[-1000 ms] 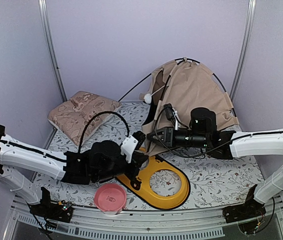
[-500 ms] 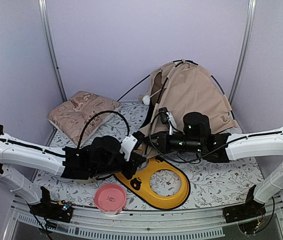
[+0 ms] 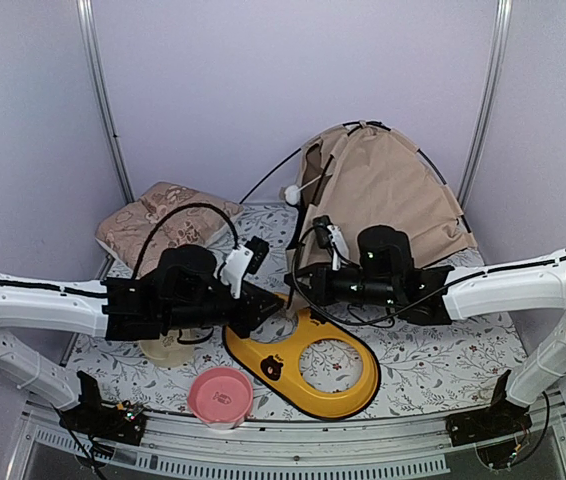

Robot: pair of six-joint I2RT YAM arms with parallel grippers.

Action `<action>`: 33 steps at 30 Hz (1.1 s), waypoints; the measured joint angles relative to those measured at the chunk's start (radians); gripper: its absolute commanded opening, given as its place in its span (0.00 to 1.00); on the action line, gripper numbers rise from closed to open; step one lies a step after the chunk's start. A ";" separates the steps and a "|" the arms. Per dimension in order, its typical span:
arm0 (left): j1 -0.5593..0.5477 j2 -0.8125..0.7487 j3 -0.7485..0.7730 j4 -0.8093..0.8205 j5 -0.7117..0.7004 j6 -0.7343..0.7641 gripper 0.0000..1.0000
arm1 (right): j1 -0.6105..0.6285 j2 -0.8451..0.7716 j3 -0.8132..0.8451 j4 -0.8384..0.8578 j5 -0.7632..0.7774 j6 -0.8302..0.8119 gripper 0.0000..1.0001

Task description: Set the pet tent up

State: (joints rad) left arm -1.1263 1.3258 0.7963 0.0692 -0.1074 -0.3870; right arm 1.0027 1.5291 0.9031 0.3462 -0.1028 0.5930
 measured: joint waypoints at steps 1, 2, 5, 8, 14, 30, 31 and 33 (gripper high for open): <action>0.008 -0.021 0.000 0.004 0.003 -0.009 0.20 | -0.002 0.004 0.000 -0.007 0.002 0.000 0.02; 0.018 -0.042 0.000 0.011 0.009 -0.017 0.21 | -0.003 0.008 -0.001 -0.019 0.005 0.000 0.04; 0.042 -0.087 -0.001 0.031 0.015 -0.035 0.21 | -0.006 0.015 -0.001 -0.047 0.011 0.000 0.15; 0.058 -0.107 -0.010 0.047 0.017 -0.048 0.24 | -0.009 0.016 -0.001 -0.055 0.011 0.006 0.36; 0.091 -0.094 -0.023 0.042 0.031 -0.066 0.23 | -0.009 0.014 0.011 -0.093 0.015 0.011 0.47; 0.123 0.019 -0.083 0.046 0.115 -0.096 0.15 | -0.014 -0.019 0.029 -0.194 -0.035 0.074 0.34; 0.123 0.019 -0.092 0.047 0.119 -0.097 0.15 | -0.003 -0.019 0.029 -0.194 -0.039 0.080 0.34; 0.123 0.019 -0.105 0.048 0.126 -0.100 0.15 | 0.019 -0.019 0.024 -0.193 -0.042 0.101 0.35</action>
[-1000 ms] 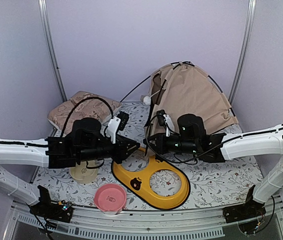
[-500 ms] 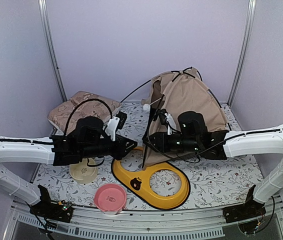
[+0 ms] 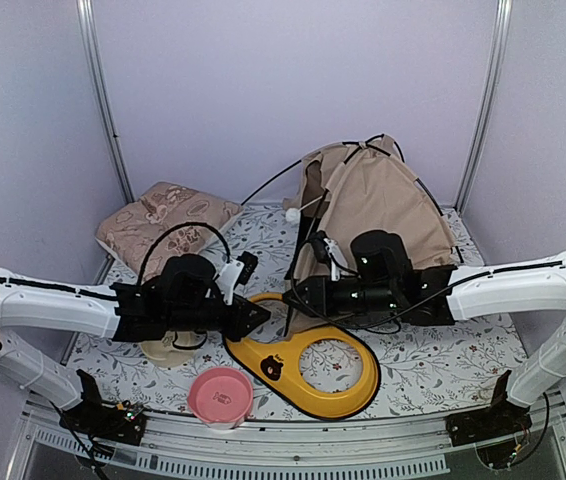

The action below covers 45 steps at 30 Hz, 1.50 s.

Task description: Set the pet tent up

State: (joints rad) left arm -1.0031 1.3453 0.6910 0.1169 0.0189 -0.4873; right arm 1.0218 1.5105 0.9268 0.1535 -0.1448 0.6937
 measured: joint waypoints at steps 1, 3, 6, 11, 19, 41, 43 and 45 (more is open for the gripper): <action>0.000 0.000 -0.004 0.000 0.002 -0.001 0.15 | 0.008 0.000 -0.004 0.001 0.001 0.011 0.35; 0.000 0.000 -0.009 0.001 0.008 -0.003 0.15 | 0.016 0.001 -0.012 0.000 0.005 0.032 0.36; 0.000 0.000 -0.010 0.005 0.018 -0.004 0.15 | 0.017 0.015 -0.014 0.006 0.020 0.055 0.35; 0.000 -0.011 -0.019 0.011 0.022 -0.004 0.15 | 0.015 0.083 0.002 0.012 0.055 0.076 0.34; 0.000 -0.060 -0.051 0.012 0.022 -0.004 0.15 | -0.001 0.111 0.003 0.018 0.087 0.103 0.34; 0.000 0.036 -0.100 0.112 0.061 -0.004 0.13 | 0.008 0.177 0.030 0.082 0.082 0.137 0.32; 0.000 0.060 -0.100 0.135 0.063 -0.004 0.12 | 0.012 0.174 0.027 0.084 0.082 0.143 0.32; 0.000 0.087 -0.095 0.156 0.067 -0.004 0.12 | 0.013 0.164 0.021 0.087 0.082 0.149 0.32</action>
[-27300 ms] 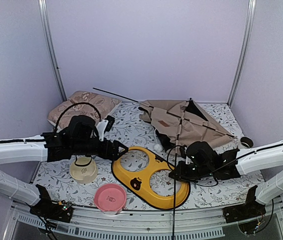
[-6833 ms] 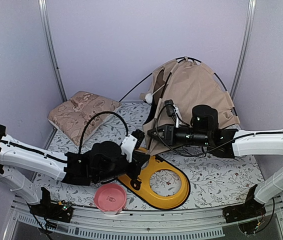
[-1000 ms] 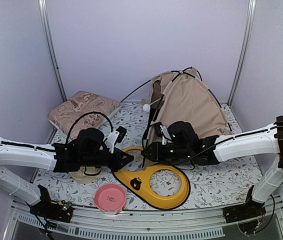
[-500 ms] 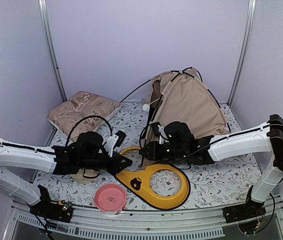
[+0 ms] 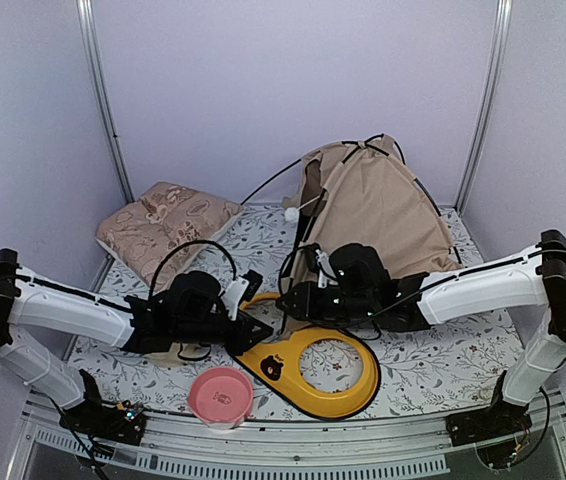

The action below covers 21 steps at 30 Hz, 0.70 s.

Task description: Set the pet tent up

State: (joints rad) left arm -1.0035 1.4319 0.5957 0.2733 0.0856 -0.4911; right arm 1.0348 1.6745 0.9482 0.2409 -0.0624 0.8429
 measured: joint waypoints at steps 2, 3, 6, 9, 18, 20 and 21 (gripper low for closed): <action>-0.002 0.026 0.010 0.019 0.005 0.000 0.11 | 0.002 -0.008 -0.004 0.005 0.000 0.007 0.32; -0.003 0.040 0.017 0.030 0.008 0.000 0.11 | 0.002 -0.009 -0.005 0.007 -0.001 0.011 0.31; -0.007 0.065 0.029 0.061 0.014 0.000 0.11 | 0.003 -0.010 -0.015 0.019 -0.001 0.020 0.32; -0.010 0.080 0.038 0.082 0.018 0.000 0.11 | 0.005 -0.010 -0.027 0.029 -0.003 0.030 0.32; -0.011 0.113 0.045 0.116 0.027 0.000 0.02 | 0.005 0.000 -0.029 0.049 -0.023 0.036 0.32; -0.012 0.119 0.045 0.123 0.030 0.000 0.00 | 0.005 0.010 -0.029 0.056 -0.024 0.035 0.32; -0.013 0.123 0.045 0.128 0.031 0.001 0.00 | 0.005 0.018 -0.029 0.061 -0.026 0.035 0.32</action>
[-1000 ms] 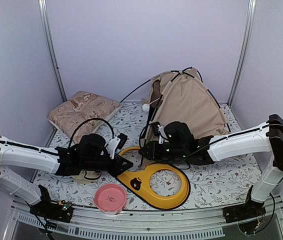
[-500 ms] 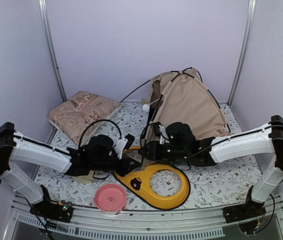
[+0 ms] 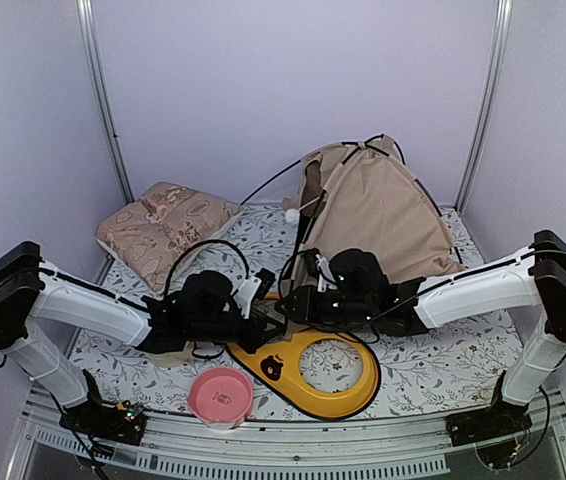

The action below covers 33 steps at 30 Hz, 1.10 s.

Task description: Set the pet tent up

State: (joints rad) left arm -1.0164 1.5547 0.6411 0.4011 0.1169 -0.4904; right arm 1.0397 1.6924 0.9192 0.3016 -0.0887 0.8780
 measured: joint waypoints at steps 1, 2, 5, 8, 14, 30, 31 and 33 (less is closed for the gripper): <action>-0.001 0.004 0.000 0.005 0.002 0.000 0.00 | 0.000 0.006 0.000 0.003 -0.002 0.000 0.32; -0.002 0.006 0.000 0.006 0.003 0.000 0.00 | 0.000 0.014 0.000 0.008 -0.003 0.000 0.32; -0.003 0.010 0.000 0.009 0.003 0.000 0.00 | -0.002 0.026 0.000 0.018 -0.006 -0.001 0.24; -0.003 0.011 0.000 0.009 0.002 0.000 0.00 | -0.007 0.027 0.000 0.015 -0.007 -0.003 0.09; -0.006 -0.058 -0.019 -0.017 -0.029 0.006 0.08 | -0.020 0.026 0.005 -0.003 0.005 -0.040 0.00; -0.043 -0.285 -0.201 0.048 -0.143 0.034 0.29 | -0.037 -0.048 0.154 -0.061 -0.032 -0.063 0.00; -0.048 -0.285 -0.201 0.060 -0.159 0.037 0.29 | -0.039 -0.050 0.158 -0.061 -0.037 -0.062 0.00; -0.055 -0.283 -0.198 0.081 -0.190 0.045 0.30 | -0.043 -0.051 0.169 -0.063 -0.045 -0.060 0.00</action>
State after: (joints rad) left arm -1.0718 1.2716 0.4427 0.4820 -0.0727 -0.4454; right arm 0.9966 1.6417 1.0878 0.2386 -0.1333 0.8181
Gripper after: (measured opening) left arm 0.291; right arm 0.050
